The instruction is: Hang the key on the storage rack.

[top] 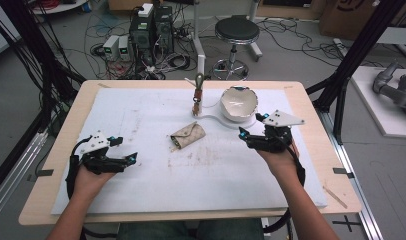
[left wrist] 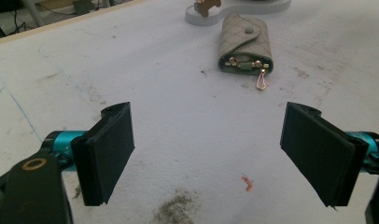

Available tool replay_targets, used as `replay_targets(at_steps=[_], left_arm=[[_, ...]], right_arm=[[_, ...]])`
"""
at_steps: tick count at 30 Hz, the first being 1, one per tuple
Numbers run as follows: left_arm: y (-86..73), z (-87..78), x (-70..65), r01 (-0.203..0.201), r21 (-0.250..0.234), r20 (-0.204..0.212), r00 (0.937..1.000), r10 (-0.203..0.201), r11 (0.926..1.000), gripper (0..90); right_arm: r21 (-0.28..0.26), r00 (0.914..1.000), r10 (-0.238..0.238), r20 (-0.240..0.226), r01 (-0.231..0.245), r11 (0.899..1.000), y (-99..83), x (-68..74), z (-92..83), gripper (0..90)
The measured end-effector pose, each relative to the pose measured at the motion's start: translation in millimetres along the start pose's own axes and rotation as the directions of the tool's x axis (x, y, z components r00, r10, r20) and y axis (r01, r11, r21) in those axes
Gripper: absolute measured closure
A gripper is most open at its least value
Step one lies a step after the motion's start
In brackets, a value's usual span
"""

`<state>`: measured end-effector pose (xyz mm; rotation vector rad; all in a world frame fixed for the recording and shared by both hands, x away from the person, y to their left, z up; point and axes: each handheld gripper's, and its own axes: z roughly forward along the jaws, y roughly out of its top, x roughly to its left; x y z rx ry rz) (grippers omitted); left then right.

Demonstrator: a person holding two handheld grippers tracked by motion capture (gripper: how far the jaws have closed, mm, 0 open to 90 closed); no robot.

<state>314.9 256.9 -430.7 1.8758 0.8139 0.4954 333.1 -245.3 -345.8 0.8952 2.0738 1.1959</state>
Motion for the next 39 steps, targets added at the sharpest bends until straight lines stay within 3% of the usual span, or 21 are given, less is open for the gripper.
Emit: replay_targets(at_steps=[6,17,27,39], left_arm=[[0.2,-0.3,0.1,0.002,-0.003,-0.003,1.0,-0.002,1.0,17.5],[-0.8,0.1,1.6,0.008,-0.008,-0.002,1.0,-0.008,0.9999,17.4],[2.8,1.6,-0.6,-0.004,-0.02,-0.006,1.0,0.004,0.9998,17.5],[5.2,3.8,2.0,0.029,-0.065,0.004,0.9996,-0.029,0.9974,17.4]], right_arm=[[-0.014,0.9986,0.053,-0.004,-0.053,0.999,-22.2,2.0,-8.1,26.6],[-0.025,0.9952,0.095,-0.025,-0.095,0.995,-58.3,8.2,-18.5,20.8],[-0.012,0.995,0.099,-0.008,-0.099,0.995,-75.4,0.8,-20.2,20.4],[0.007,0.994,0.105,0.031,-0.105,0.994,-85.0,-7.9,-25.0,20.4]])
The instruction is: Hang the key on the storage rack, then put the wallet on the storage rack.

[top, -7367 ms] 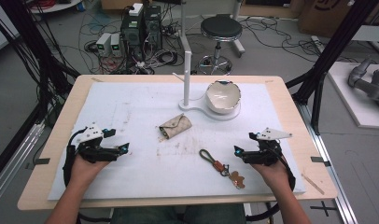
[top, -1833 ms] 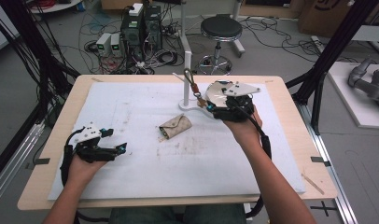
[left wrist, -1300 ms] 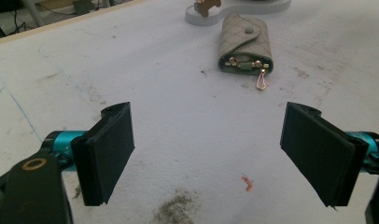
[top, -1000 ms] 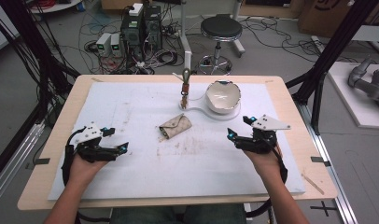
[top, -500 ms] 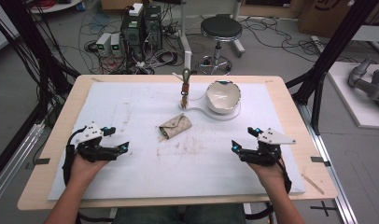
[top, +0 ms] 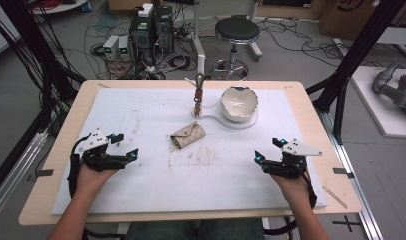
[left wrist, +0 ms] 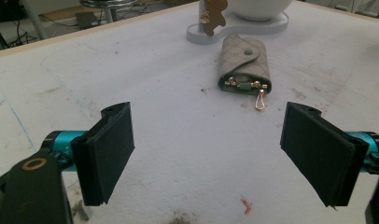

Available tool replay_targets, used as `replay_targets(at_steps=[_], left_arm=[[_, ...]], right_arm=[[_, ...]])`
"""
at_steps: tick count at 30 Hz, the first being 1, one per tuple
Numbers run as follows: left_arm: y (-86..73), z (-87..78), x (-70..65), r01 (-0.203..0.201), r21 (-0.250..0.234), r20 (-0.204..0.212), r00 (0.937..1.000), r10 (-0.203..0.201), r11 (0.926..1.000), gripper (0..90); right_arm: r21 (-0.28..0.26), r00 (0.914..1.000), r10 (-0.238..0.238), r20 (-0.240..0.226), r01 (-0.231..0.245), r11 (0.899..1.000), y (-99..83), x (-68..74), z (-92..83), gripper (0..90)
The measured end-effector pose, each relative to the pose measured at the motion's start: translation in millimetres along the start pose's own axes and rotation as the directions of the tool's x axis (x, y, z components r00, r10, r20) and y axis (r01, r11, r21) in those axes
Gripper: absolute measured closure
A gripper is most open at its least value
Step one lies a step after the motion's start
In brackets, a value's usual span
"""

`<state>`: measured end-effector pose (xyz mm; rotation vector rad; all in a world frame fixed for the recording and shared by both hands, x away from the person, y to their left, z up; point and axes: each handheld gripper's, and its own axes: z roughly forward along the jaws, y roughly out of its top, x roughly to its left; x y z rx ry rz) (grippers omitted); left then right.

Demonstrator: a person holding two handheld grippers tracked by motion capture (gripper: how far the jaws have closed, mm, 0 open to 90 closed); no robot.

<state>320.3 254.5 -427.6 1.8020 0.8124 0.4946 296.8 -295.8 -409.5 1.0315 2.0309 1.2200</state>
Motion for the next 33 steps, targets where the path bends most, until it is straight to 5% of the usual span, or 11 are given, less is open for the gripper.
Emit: replay_targets(at_steps=[16,33], left_arm=[[9.4,21.3,-6.6,-0.031,0.015,0.037,0.9989,0.03,0.9994,17.4],[31.0,80.7,-18.3,-0.041,0.046,0.131,0.9908,0.034,0.9981,17.1]], right_arm=[[0.023,0.9998,-0.021,0.004,0.021,1.0,-5.7,2.6,-5.3,20.4],[0.062,0.9996,-0.024,0.012,0.023,0.998,-22.2,5.2,-22.3,20.4]])
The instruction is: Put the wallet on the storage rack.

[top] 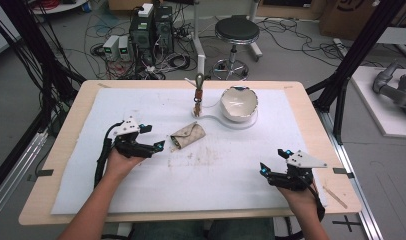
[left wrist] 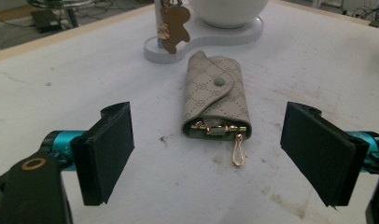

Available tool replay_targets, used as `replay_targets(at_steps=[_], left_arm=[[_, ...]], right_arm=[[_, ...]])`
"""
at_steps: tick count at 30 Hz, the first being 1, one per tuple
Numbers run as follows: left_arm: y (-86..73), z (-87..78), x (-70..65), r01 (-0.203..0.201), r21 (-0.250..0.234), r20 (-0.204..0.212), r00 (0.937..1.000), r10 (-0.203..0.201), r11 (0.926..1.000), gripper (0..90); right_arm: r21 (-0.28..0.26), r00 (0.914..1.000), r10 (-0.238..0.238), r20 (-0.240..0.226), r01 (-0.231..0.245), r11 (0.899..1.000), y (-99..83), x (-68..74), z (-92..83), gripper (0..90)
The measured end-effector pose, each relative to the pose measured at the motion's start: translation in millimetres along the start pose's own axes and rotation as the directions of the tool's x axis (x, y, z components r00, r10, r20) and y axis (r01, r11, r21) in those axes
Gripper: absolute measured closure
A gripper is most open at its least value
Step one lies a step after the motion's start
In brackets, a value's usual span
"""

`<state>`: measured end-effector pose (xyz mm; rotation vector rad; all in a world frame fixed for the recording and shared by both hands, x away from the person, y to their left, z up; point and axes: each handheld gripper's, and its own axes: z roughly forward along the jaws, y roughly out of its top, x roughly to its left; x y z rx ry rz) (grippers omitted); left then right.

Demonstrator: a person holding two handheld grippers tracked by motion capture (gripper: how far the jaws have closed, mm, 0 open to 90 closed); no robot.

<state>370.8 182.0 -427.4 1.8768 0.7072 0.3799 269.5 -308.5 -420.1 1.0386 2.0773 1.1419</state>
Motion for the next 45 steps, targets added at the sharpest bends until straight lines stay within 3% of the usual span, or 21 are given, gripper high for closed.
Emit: replay_targets(at_steps=[5,7,9,18,24,34,40,43,45], left_arm=[[8.1,20.8,-6.3,-0.024,0.022,0.03,0.9993,0.023,0.9995,17.0],[9.0,24.6,-7.0,-0.027,0.017,0.027,0.9993,0.027,0.9995,17.0],[12.1,37.2,-6.9,-0.026,0.052,0.026,0.9994,0.024,0.9983,16.3],[14.5,62.7,-3.2,-0.017,0.108,0.013,0.9998,0.016,0.9941,16.3],[12.5,85.9,-3.0,-0.032,0.189,0.019,0.9994,0.029,0.9815,16.3],[12.6,94.3,-5.9,-0.061,0.254,0.017,0.9982,0.058,0.9652,16.4],[12.5,99.6,-10.8,-0.097,0.297,0.011,0.9951,0.098,0.9498,17.8],[12.6,99.2,-9.6,-0.095,0.295,0.029,0.9955,0.09,0.9508,19.7],[12.8,98.3,-9.2,-0.106,0.292,0.048,0.9942,0.096,0.9505,25.6]], right_arm=[[0.009,1.0,-0.004,0.007,0.004,1.0,-3.4,-0.2,-2.5,20.4],[0.009,1.0,0.0,0.007,0.0,1.0,-3.8,-0.2,-2.9,20.4],[0.013,1.0,0.0,0.008,0.0,1.0,-4.5,-0.6,-3.5,20.4],[0.019,0.9999,-0.014,-0.004,0.014,1.0,-3.6,0.6,0.0,20.5],[0.02,0.9996,-0.024,-0.011,0.024,1.0,-1.4,2.6,3.5,20.5],[0.023,0.9997,-0.021,-0.014,0.021,1.0,-2.3,0.8,3.8,20.4],[0.023,0.9997,-0.02,-0.015,0.02,1.0,-2.4,0.7,4.0,20.5],[0.025,0.9997,-0.018,-0.014,0.019,1.0,-2.5,0.7,4.4,20.5],[0.026,0.9997,-0.016,-0.016,0.017,1.0,-2.2,1.2,4.7,20.4]])
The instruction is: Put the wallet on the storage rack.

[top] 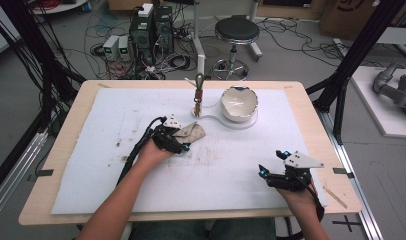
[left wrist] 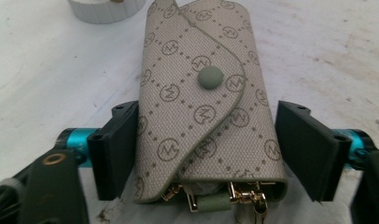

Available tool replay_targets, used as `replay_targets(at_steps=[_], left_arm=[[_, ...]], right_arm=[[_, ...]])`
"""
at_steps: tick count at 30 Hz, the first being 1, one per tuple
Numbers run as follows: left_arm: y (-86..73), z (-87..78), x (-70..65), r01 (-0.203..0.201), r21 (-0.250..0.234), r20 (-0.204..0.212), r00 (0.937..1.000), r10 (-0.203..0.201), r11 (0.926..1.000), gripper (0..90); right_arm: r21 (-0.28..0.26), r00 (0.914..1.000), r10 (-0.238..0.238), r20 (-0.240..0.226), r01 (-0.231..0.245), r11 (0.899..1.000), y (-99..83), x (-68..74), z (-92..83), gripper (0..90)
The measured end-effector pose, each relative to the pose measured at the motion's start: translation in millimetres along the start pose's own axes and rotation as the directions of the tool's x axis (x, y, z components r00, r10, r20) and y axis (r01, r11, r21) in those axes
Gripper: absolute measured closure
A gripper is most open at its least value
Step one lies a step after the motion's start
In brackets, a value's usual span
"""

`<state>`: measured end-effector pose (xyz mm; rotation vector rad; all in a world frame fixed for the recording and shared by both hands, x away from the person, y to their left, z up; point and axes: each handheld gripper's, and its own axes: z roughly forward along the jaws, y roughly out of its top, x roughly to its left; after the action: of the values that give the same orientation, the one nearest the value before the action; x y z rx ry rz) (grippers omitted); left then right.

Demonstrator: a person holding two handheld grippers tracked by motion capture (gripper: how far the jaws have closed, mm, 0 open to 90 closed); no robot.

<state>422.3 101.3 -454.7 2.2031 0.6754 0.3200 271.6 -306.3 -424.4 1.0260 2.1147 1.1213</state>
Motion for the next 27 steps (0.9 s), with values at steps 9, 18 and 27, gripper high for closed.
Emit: replay_targets(at_steps=[9,18,27], left_arm=[[-0.1,-2.0,0.0,0.0,-0.006,0.014,0.9999,0.0,1.0,34.1],[4.8,-15.5,-0.9,0.028,-0.018,-0.006,0.9996,-0.028,0.9994,35.7],[27.2,-36.1,-9.7,0.023,-0.057,-0.012,0.9996,-0.024,0.9981,35.8]], right_arm=[[0.001,1.0,-0.003,-0.002,0.003,1.0,0.1,-0.4,0.8,20.5],[0.0,1.0,0.0,-0.008,0.0,1.0,0.7,0.1,2.3,20.5],[0.001,0.9996,-0.009,-0.026,0.009,1.0,3.8,3.7,6.5,20.5]])
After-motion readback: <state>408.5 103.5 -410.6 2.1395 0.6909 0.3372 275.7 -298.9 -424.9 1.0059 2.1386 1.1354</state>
